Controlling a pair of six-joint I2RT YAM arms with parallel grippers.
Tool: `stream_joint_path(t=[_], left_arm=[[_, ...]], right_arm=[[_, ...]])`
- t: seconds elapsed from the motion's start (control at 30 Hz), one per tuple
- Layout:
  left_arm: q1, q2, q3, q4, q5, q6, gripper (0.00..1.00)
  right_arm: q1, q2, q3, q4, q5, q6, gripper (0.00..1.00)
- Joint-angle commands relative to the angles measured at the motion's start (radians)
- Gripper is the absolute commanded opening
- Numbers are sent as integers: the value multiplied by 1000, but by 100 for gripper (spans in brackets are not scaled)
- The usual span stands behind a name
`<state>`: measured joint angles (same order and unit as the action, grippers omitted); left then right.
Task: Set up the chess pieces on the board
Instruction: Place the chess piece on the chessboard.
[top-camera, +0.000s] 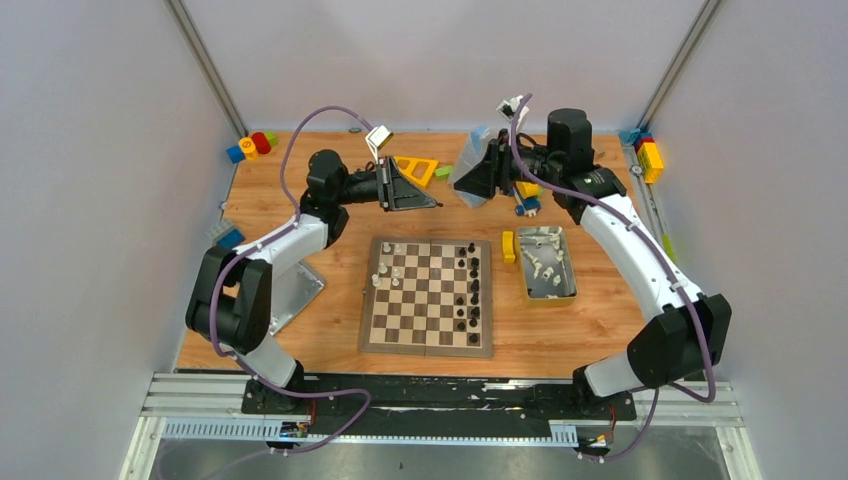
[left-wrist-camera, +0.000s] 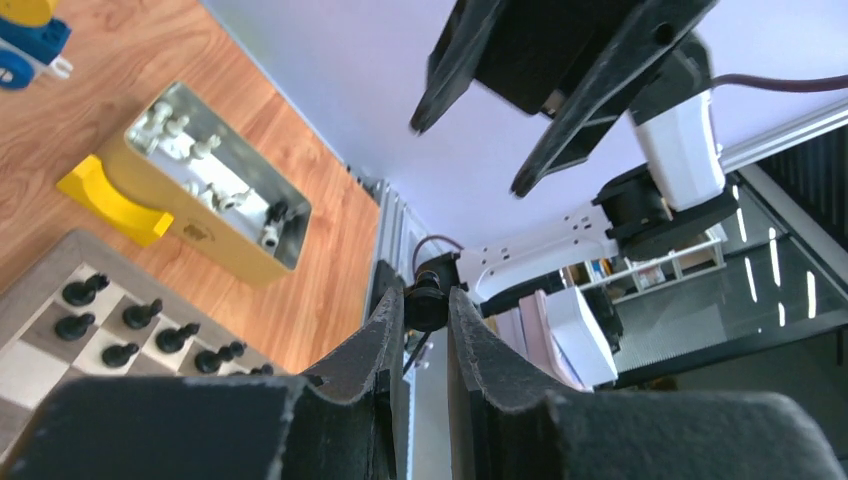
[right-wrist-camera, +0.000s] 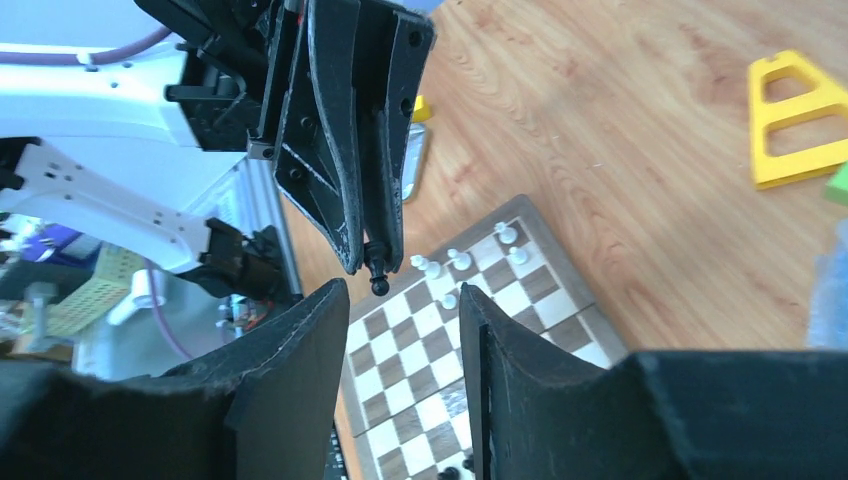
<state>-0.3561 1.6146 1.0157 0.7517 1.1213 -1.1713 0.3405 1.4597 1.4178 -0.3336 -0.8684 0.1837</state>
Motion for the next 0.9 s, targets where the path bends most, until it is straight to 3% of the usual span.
stream_joint_path(t=[0.0, 0.4, 0.87], left_arm=[[2, 17, -27, 288, -56, -188, 20], [2, 2, -69, 376, -97, -174, 21], [-12, 1, -86, 384, -110, -137, 23]], right_arm=[[0, 44, -34, 142, -139, 176, 45], [0, 80, -110, 316, -271, 321, 41], [5, 129, -86, 385, -314, 388, 35]])
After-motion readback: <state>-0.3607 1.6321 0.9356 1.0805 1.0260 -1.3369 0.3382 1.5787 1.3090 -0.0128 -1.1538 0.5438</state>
